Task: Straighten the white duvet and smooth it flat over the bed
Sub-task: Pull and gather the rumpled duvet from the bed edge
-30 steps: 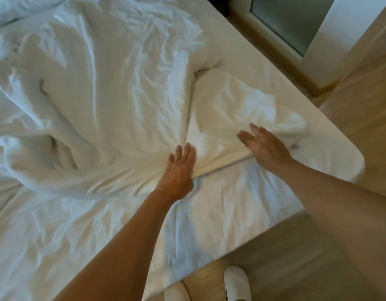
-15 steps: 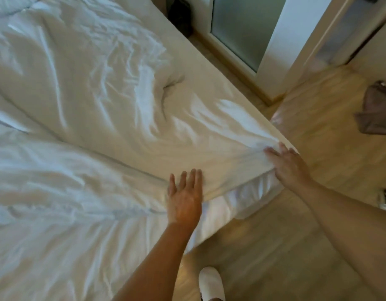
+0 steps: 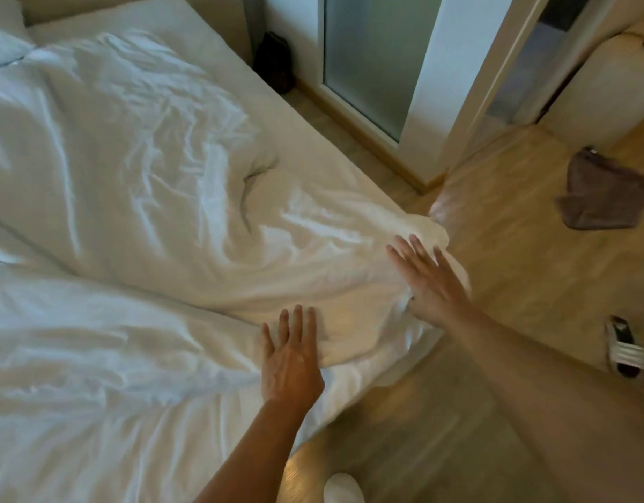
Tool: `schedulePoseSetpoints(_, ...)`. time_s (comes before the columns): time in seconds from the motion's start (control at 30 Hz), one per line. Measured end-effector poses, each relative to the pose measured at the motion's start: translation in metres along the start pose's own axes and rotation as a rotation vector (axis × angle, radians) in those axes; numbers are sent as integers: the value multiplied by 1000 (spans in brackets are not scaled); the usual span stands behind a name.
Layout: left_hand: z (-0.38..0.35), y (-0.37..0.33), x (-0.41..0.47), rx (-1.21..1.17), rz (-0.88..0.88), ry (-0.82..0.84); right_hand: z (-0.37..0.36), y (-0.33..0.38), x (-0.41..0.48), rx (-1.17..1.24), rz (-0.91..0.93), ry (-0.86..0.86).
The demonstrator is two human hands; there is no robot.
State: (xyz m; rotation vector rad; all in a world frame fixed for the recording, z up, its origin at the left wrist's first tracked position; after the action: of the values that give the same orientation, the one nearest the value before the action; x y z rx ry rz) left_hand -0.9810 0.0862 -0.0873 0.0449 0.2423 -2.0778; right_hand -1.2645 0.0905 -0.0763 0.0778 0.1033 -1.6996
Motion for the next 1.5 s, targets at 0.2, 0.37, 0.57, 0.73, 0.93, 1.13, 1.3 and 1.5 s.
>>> schedulePoseSetpoints(0.2, -30, -33, 26, 105, -99, -13, -57, 5, 2, 99, 64, 56)
schedulePoseSetpoints(0.37, -41, -17, 42, 81, -63, -92, -55, -28, 7, 28, -40, 150)
schedulePoseSetpoints(0.57, -8, 67, 19, 117, 56, -151, -42, 64, -2, 104, 313, 65)
schedulePoseSetpoints(0.73, 34, 162, -8, 108, 260, -211, -16, 224, 8, 200, 659, -84)
schedulePoseSetpoints(0.93, 60, 238, -32, 0, 87, -266, 6, 363, 22, 191, 691, -250)
schedulePoseSetpoints(1.13, 70, 322, -89, -59, 178, -296, 8, 425, 50, 19, 619, -226)
schedulePoseSetpoints(1.3, 29, 404, -143, 108, 314, -122, 1, 459, 72, 21, 588, -162)
schedulePoseSetpoints(1.5, 29, 469, -100, 101, 329, -282, 10, 461, 114, 30, 331, -16)
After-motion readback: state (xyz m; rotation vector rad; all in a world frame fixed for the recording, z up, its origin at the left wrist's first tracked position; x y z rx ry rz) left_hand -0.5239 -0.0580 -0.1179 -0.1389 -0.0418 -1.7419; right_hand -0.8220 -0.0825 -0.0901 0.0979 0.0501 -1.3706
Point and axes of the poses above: each hand's wrist, its own x-axis towards the middle knuckle, its own z-axis out of the back of the hand, y = z × x, the point moved 1 cm from there along x, towards the middle knuckle, and after that the axes turned 2 degrees about -y, right-handed, at the moved point
